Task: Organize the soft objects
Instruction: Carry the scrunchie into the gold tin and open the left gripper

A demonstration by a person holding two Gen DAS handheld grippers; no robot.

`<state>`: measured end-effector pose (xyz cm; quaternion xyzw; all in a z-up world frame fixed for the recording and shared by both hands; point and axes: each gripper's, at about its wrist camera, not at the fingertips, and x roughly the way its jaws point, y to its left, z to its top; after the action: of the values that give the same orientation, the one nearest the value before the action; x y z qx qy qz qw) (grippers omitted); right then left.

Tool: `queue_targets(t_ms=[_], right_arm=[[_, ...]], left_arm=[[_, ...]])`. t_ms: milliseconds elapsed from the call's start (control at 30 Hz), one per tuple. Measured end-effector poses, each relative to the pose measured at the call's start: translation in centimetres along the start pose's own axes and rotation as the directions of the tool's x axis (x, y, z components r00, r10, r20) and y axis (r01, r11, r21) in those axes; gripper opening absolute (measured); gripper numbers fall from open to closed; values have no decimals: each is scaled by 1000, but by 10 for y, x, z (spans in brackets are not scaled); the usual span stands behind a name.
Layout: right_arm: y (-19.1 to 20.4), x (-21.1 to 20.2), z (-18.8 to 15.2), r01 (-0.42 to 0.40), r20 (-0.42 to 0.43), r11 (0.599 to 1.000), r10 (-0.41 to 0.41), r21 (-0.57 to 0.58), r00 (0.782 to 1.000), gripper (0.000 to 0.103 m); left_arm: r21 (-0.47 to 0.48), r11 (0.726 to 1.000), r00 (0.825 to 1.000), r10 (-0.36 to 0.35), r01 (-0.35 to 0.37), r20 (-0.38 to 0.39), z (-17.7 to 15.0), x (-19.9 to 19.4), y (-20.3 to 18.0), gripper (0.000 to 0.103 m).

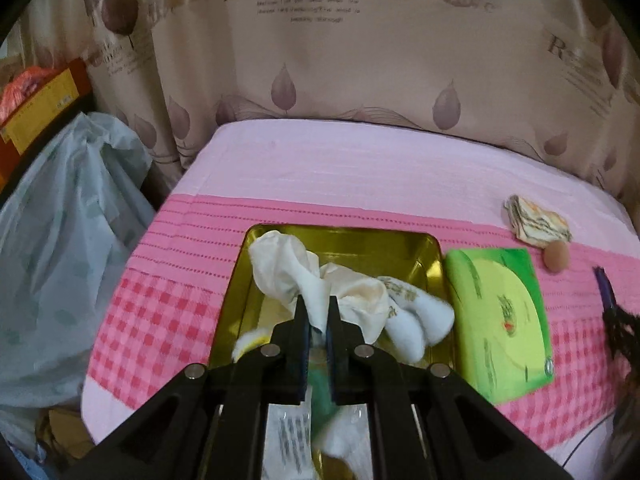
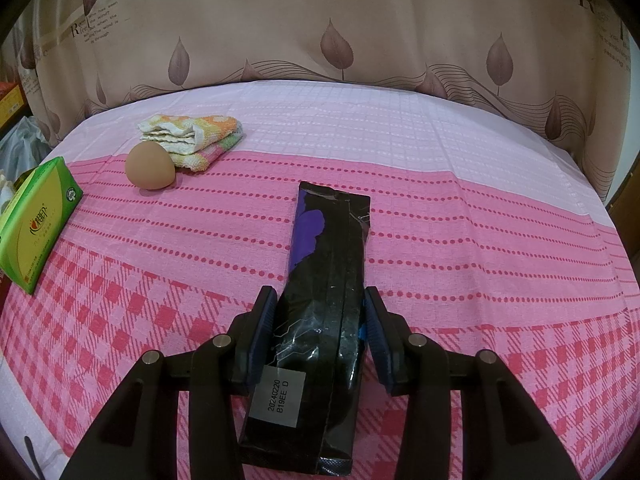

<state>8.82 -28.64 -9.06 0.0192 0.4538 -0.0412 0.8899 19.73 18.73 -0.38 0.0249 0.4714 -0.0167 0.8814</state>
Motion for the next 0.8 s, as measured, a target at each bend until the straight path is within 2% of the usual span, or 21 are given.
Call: queue_targets(t_ms=[133, 200, 333, 367, 400, 433, 667, 800], right_arm=[[0, 0, 0, 0, 0, 1000, 0, 0, 1000, 41], [0, 0, 0, 0, 0, 1000, 0, 0, 1000, 41], [0, 0, 0, 0, 0, 1000, 0, 0, 1000, 41], [0, 0, 0, 0, 0, 1000, 0, 0, 1000, 41], [0, 0, 0, 0, 0, 1000, 0, 0, 1000, 41], [0, 0, 0, 0, 0, 1000, 0, 0, 1000, 41], [0, 0, 0, 1, 1, 1000, -1, -1, 1000, 41], [0, 0, 0, 0, 1, 1000, 0, -1, 1000, 41]], left_arm=[[-31, 999, 999, -14, 13, -36, 7, 23, 8, 7], [-25, 1000, 999, 4, -5, -48, 8, 31, 8, 7], [-31, 999, 998, 16, -18, -63, 5, 40, 9, 12], [-36, 999, 998, 12, -15, -66, 5, 41, 11, 17], [-40, 999, 997, 23, -26, -73, 4, 41, 12, 30], [-39, 999, 996, 32, -36, -77, 4, 41, 13, 36], [-12, 998, 996, 63, -64, -57, -5, 22, 11, 42], [7, 994, 994, 109, -109, 19, -22, -9, 7, 44]])
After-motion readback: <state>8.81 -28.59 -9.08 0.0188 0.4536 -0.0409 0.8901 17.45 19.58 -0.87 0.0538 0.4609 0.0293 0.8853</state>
